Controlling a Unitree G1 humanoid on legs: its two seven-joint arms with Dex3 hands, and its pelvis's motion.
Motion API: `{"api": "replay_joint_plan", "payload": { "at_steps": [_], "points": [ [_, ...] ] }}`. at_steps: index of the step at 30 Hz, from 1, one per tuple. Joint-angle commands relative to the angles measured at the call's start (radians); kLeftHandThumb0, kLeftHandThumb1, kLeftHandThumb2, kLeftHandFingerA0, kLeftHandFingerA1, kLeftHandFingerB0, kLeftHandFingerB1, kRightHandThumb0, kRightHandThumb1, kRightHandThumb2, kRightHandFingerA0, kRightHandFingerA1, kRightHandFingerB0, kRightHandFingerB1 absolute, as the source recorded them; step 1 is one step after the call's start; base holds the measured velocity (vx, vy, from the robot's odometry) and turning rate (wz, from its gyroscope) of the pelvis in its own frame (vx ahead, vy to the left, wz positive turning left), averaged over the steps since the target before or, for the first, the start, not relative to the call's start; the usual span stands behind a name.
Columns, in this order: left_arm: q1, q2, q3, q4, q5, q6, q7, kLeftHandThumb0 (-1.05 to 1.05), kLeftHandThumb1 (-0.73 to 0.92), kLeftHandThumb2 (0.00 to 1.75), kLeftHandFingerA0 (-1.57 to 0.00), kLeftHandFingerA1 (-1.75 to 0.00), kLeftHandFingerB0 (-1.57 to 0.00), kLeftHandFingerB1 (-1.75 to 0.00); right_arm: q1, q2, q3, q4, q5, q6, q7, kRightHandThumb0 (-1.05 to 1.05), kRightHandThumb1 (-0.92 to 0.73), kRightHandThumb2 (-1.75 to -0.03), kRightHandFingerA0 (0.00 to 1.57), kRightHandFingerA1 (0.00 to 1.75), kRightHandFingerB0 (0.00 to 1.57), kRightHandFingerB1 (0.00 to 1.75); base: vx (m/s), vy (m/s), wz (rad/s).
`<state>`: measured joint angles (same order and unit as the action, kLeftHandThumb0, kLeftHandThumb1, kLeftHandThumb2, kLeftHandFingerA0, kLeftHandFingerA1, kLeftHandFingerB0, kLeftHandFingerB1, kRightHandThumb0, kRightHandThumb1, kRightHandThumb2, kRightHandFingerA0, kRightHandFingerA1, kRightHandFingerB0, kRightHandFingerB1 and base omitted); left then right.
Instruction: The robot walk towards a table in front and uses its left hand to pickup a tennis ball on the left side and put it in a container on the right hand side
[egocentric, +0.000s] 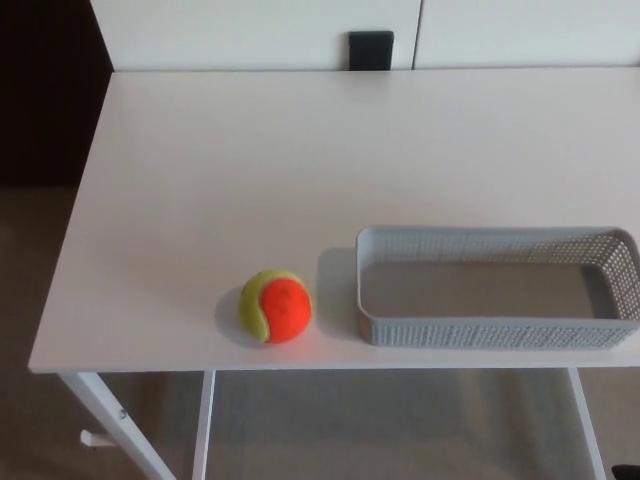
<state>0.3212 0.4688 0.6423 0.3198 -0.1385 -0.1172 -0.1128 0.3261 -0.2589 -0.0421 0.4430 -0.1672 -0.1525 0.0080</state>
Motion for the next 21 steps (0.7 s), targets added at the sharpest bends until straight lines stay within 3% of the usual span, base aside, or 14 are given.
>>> {"api": "replay_joint_plan", "payload": {
  "at_steps": [1,2,5,6,14,21],
  "points": [
    [-0.080,-0.014,0.142,-0.231,-0.280,-0.020,-0.057,-0.26,0.55,0.57,-0.23,-0.30,-0.12,-0.26,0.005,-0.012,0.001,-0.012,-0.006,0.037,0.002,-0.12,-0.55,-0.55,0.53,0.58,0.32,0.48,0.00,0.000,0.00],
    [-0.104,-0.011,0.147,-0.310,-0.377,0.004,-0.129,-0.29,0.50,0.56,-0.35,-0.34,-0.24,-0.31,0.000,-0.013,0.000,0.000,0.000,0.030,0.007,-0.11,-0.56,-0.55,0.53,0.58,0.33,0.49,0.00,0.000,0.00],
    [-0.118,0.008,0.122,-0.413,-0.454,0.047,-0.211,-0.40,0.37,0.63,-0.38,-0.43,-0.27,-0.39,-0.006,-0.012,-0.001,0.015,0.004,0.027,0.008,-0.12,-0.56,-0.55,0.53,0.58,0.33,0.49,0.00,0.000,0.00],
    [-0.134,0.022,0.061,-0.485,-0.428,0.048,-0.224,-0.49,0.32,0.62,-0.52,-0.44,-0.41,-0.41,-0.008,-0.013,0.001,0.018,0.003,0.026,0.010,-0.13,-0.55,-0.55,0.54,0.59,0.32,0.49,0.00,0.000,0.00],
    [-0.256,0.035,-0.245,-0.485,-0.210,-0.023,-0.326,-0.46,0.29,0.59,-0.43,-0.40,-0.34,-0.36,0.001,-0.010,0.012,0.000,-0.005,0.035,0.005,-0.12,-0.55,-0.55,0.55,0.59,0.34,0.49,0.00,0.000,0.00],
    [-0.382,0.028,-0.463,-0.363,-0.012,-0.029,-0.268,-0.49,0.27,0.60,-0.40,-0.37,-0.29,-0.39,-0.020,-0.022,0.016,0.016,-0.013,0.029,-0.002,-0.12,-0.54,-0.55,0.56,0.59,0.33,0.49,0.00,0.000,0.00]
  ]
}}
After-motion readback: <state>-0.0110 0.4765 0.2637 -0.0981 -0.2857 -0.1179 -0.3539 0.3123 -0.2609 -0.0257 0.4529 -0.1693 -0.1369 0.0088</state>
